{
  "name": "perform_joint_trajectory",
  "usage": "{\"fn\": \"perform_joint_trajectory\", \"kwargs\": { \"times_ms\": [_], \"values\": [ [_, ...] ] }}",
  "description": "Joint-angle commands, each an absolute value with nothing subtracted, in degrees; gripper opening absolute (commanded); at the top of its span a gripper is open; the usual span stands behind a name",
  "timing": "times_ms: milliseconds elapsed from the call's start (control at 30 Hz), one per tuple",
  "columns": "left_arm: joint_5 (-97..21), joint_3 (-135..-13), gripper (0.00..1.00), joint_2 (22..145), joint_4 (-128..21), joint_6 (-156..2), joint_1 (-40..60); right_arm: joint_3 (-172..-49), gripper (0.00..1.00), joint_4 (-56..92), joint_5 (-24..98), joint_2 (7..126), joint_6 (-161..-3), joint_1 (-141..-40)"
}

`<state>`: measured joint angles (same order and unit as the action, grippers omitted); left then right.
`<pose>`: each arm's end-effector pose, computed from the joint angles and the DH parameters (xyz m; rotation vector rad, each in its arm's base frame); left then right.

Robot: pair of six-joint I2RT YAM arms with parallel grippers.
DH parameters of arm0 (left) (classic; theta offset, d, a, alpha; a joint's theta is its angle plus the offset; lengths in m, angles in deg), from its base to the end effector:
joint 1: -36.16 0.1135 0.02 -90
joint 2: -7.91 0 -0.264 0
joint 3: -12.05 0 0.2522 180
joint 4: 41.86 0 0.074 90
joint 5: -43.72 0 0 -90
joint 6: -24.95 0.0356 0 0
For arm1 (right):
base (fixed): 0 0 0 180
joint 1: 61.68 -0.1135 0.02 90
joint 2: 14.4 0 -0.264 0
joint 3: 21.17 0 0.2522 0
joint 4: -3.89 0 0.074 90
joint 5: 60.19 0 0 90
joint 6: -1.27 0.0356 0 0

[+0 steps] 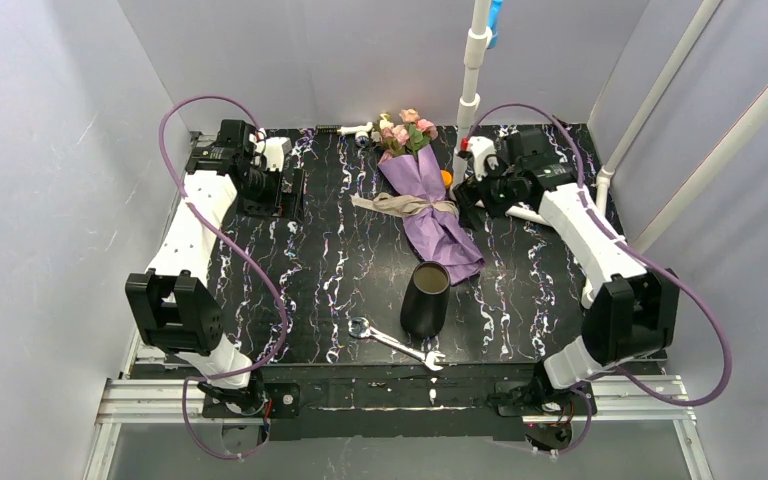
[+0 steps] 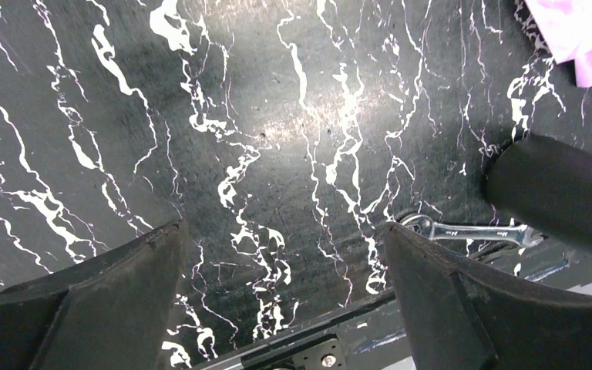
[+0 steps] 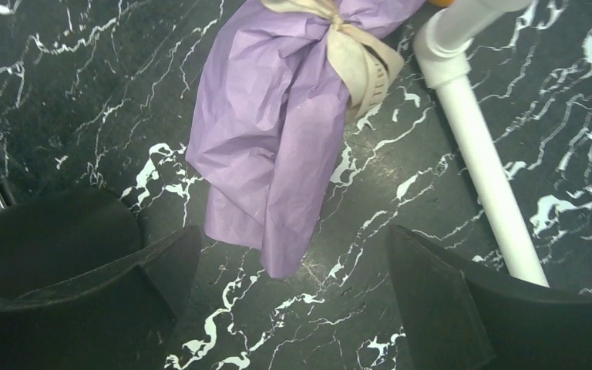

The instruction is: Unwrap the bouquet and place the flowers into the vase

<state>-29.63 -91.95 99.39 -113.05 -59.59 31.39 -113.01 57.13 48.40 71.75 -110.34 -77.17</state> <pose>0.3272 -0.0375 0.3397 0.3342 2.5504 -0.3717 0.3111 0.0980 0.3224 -0.8953 2.1953 0.3376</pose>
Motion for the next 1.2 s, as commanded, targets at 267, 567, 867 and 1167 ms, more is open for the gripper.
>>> {"fn": "perform_joint_trajectory", "kwargs": {
  "times_ms": [267,567,867,1167],
  "values": [
    [-29.8,-93.3,0.98,96.3,-108.9,-64.7,30.5,-113.2,0.87,52.3,44.5,83.6,-118.1,-81.6],
    [-27.6,-87.1,0.98,92.6,-108.7,-68.4,30.5,-114.1,0.66,49.5,41.7,93.5,-121.8,-83.8],
    [-24.1,-79.1,0.98,84.9,-104.3,-64.1,30.6,-116.8,0.23,48.3,45.0,98.6,-126.4,-88.8],
    [-17.9,-63.2,1.00,76.0,-83.7,-50.2,30.6,-128.1,0.01,47.9,50.9,107.4,-129.8,-92.1]
  ]
}}
